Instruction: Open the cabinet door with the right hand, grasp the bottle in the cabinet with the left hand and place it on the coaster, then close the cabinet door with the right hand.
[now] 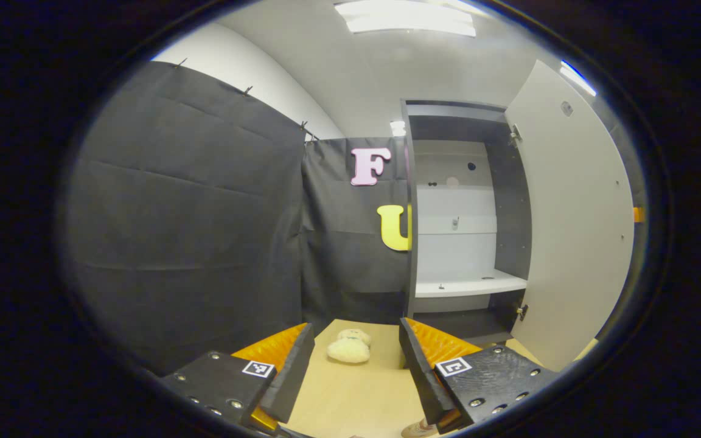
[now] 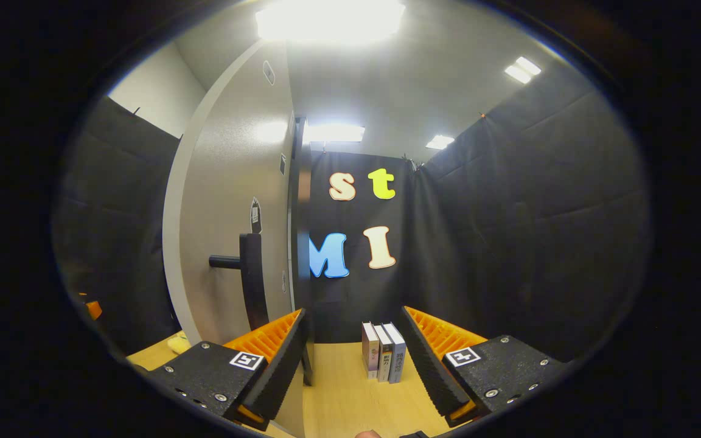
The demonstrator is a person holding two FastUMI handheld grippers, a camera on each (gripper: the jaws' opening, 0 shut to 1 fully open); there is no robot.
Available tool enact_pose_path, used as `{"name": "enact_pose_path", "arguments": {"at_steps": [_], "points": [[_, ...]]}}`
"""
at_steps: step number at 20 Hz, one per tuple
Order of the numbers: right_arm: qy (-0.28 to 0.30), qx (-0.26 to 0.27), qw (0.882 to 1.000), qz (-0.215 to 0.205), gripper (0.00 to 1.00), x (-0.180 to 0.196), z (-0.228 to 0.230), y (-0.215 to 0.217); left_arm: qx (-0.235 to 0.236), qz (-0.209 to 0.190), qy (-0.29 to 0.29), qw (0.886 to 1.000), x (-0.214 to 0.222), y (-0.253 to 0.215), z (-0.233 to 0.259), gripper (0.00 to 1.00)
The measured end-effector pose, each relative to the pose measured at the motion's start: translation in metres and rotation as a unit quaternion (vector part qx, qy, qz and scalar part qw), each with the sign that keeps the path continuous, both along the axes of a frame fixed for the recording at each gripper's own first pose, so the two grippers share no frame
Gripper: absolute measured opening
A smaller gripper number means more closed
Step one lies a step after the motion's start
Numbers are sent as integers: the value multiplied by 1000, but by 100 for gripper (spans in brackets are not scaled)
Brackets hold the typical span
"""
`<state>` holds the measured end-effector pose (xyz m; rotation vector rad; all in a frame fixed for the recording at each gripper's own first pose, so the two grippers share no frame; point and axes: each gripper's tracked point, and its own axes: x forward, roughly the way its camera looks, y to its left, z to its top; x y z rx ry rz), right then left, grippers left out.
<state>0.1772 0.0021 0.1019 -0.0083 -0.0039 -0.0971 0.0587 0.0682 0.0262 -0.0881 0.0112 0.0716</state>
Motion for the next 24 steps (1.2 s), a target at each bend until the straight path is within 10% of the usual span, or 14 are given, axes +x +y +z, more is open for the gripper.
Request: {"name": "enact_pose_path", "arguments": {"at_steps": [24], "points": [[-5, -9, 999, 33, 93, 8, -1, 158, -9, -15, -14, 1000, 28, 105, -18, 81]]}}
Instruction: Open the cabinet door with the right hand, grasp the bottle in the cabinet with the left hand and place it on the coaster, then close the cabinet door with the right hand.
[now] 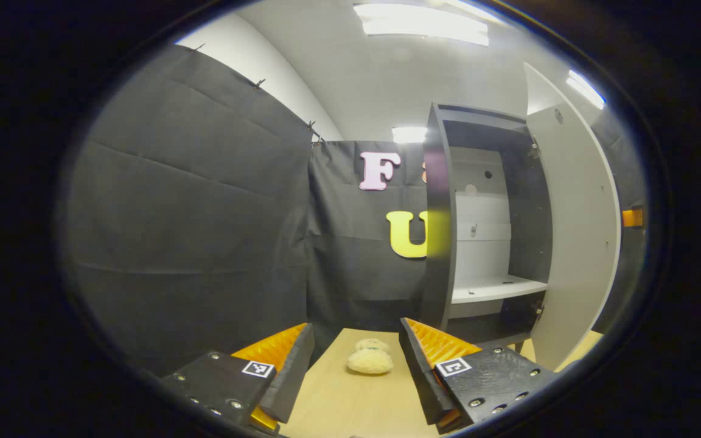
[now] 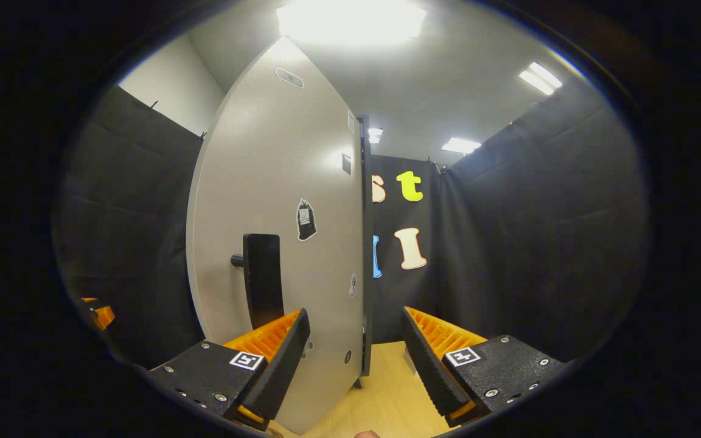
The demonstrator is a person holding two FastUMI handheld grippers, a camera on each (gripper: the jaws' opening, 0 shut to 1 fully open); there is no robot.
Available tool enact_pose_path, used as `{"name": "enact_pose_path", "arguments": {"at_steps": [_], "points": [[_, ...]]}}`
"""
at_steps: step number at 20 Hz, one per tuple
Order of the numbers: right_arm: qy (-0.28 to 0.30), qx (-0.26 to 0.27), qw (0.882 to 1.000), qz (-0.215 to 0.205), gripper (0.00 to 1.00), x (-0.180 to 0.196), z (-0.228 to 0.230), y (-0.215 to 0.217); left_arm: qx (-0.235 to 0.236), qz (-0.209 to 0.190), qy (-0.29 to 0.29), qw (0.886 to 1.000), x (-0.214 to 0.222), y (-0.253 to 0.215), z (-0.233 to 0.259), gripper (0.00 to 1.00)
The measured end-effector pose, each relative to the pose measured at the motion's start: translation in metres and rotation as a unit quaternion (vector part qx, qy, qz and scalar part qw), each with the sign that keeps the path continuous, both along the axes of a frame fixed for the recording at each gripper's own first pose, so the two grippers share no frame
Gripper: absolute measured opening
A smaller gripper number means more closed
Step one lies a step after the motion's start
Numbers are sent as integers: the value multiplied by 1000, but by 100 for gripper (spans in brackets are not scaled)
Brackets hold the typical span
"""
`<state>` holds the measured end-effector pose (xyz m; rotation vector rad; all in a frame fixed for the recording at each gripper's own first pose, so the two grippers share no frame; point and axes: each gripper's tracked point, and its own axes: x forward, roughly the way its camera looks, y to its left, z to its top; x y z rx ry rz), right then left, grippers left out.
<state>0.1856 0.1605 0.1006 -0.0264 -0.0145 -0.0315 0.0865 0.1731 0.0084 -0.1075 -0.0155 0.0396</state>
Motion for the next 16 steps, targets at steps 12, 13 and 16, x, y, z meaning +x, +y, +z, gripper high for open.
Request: {"name": "enact_pose_path", "arguments": {"at_steps": [12, 13, 16], "points": [[-8, 1, 999, 40, 93, 31, -5, 69, 3, 36, 11, 999, -18, 60, -18, 85], [-7, 3, 999, 46, 93, 35, -6, 76, 4, 40, 12, 999, -19, 66, -20, 85], [-7, 4, 998, 66, 93, 44, -9, 92, 3, 54, 17, 998, -26, 81, -24, 81]]}}
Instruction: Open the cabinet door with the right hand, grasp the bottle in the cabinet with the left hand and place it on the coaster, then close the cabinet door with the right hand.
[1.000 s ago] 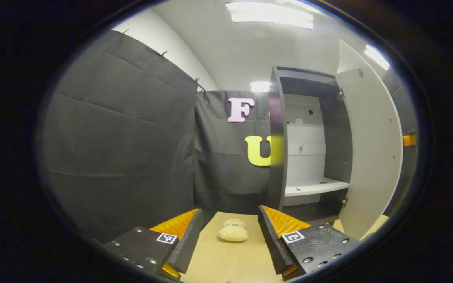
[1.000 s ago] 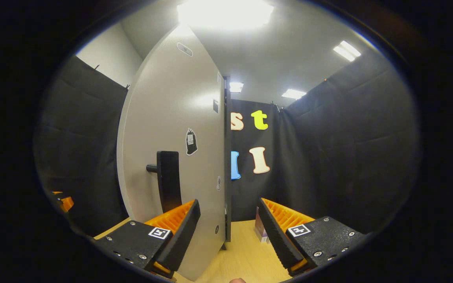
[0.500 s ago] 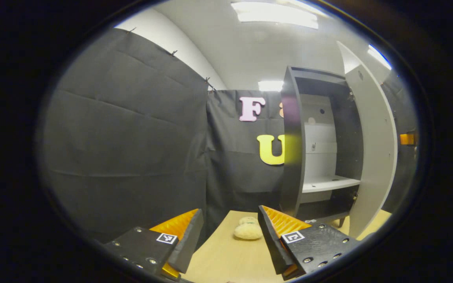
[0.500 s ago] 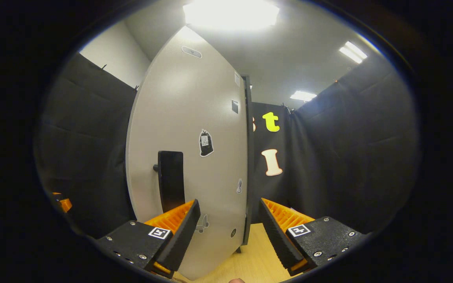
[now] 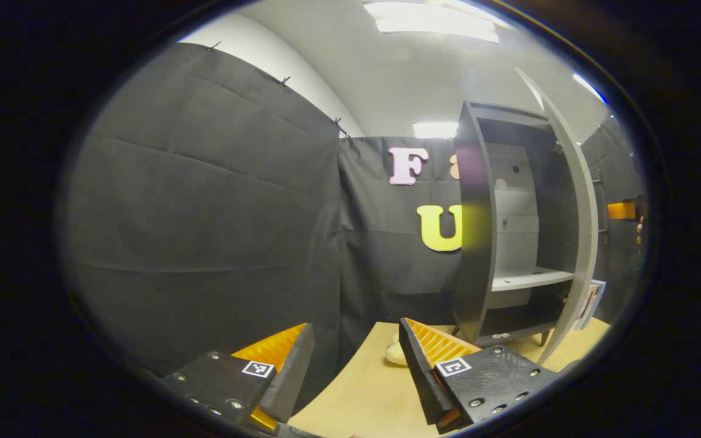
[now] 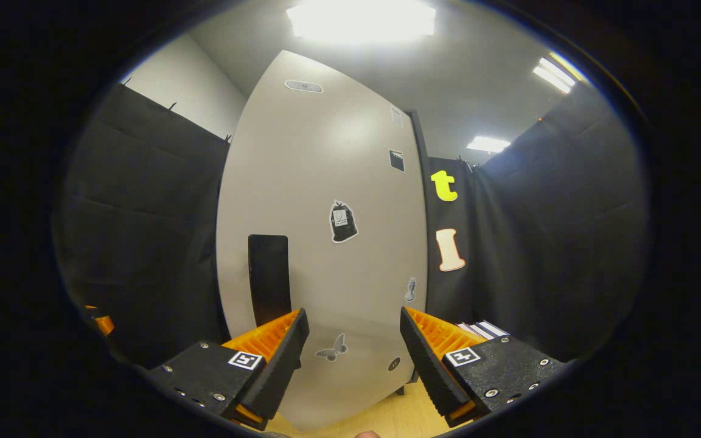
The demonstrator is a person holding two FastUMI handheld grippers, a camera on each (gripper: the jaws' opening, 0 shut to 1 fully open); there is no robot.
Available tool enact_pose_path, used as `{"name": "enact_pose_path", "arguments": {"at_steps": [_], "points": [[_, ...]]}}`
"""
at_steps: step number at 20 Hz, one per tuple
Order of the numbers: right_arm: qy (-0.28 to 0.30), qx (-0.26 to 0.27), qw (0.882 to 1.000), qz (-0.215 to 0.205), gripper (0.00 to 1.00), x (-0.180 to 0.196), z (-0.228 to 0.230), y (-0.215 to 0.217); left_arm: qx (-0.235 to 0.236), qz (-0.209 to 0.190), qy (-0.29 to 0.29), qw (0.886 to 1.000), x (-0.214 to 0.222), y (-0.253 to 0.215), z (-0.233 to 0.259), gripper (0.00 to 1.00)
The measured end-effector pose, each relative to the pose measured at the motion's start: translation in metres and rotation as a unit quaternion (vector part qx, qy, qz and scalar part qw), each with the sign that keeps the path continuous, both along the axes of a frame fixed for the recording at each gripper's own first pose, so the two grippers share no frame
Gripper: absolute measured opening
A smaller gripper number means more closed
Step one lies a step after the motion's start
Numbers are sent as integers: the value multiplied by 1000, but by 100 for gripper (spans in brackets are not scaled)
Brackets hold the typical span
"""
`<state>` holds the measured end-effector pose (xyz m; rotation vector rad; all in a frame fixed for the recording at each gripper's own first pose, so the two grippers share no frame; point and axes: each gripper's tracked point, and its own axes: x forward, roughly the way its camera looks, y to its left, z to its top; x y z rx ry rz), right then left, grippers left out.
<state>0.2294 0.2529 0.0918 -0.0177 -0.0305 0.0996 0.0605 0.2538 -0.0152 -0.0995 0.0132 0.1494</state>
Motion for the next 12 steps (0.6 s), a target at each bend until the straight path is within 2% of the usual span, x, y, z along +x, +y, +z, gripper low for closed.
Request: {"name": "enact_pose_path", "arguments": {"at_steps": [1, 3, 4, 5, 12], "points": [[1, -3, 1000, 4, 93, 3, -1, 5, 0, 4, 2, 1000, -2, 5, -1, 86], [2, -6, 1000, 8, 94, 7, -4, 12, 1, 11, 4, 1000, -5, 12, -3, 86], [4, -5, 1000, 11, 94, 8, -6, 14, 2, 14, 5, 1000, -6, 15, -3, 81], [5, -4, 1000, 14, 94, 10, -8, 17, 2, 16, 5, 1000, -7, 16, -4, 86], [19, 3, 1000, 17, 94, 8, -22, 11, -2, 1, 5, 1000, -1, 4, 0, 86]]}}
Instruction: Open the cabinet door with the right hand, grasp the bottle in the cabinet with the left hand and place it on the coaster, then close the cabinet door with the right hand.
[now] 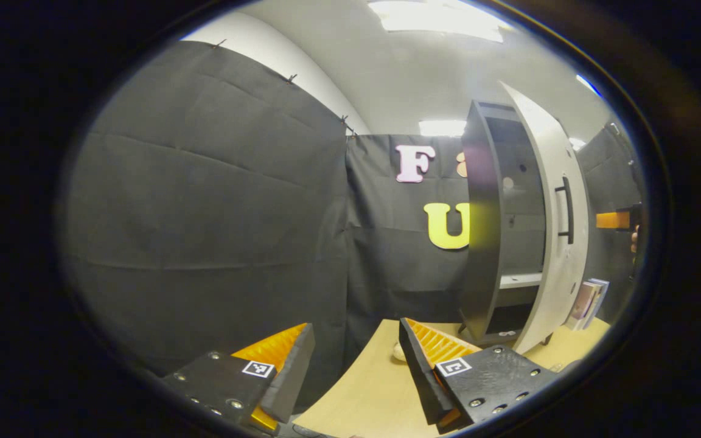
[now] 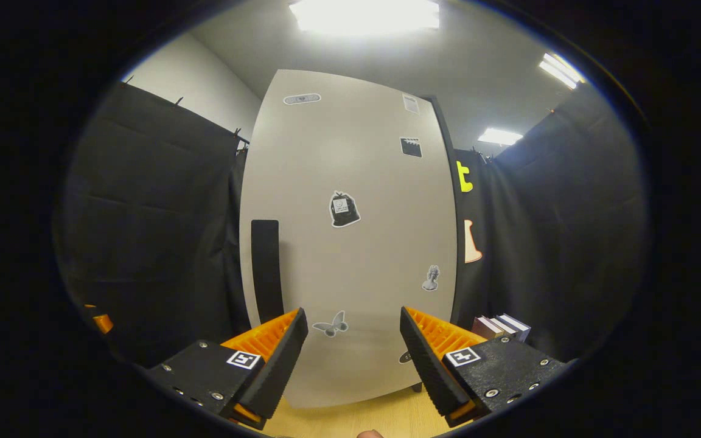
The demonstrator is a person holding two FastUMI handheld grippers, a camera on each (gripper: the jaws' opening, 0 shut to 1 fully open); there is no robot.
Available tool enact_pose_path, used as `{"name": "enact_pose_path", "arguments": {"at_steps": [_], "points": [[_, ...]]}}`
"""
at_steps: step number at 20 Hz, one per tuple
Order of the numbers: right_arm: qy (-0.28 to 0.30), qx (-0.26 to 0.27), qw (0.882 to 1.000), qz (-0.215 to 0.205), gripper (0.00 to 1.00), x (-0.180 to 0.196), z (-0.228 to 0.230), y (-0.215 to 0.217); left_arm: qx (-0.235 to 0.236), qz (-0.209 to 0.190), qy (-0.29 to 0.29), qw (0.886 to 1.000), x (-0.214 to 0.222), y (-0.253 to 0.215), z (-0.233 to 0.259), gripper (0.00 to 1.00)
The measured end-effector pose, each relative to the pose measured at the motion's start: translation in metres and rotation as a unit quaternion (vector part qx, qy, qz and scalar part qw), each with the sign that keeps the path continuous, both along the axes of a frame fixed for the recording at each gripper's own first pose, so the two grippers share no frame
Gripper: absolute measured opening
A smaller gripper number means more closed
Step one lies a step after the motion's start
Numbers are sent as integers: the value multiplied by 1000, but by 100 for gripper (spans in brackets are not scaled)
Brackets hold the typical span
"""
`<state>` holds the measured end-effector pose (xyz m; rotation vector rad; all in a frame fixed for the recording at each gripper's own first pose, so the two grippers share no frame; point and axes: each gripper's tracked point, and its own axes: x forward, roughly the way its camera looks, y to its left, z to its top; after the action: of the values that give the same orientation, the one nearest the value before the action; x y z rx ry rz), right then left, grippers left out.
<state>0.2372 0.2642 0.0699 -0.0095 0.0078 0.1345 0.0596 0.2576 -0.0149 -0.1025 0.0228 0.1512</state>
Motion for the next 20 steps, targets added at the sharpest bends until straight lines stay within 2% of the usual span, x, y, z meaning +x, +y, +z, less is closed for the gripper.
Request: {"name": "enact_pose_path", "arguments": {"at_steps": [8, 17, 20], "points": [[-10, -18, 1000, 16, 94, -29, 1, -23, 0, -41, -16, 999, 15, -54, 22, 86], [-21, -37, 999, 6, 95, -59, 12, -106, 5, -107, -37, 994, 18, -164, 59, 86], [-26, -39, 999, -3, 95, -67, 16, -137, 4, -119, -38, 992, 15, -192, 64, 75]]}}
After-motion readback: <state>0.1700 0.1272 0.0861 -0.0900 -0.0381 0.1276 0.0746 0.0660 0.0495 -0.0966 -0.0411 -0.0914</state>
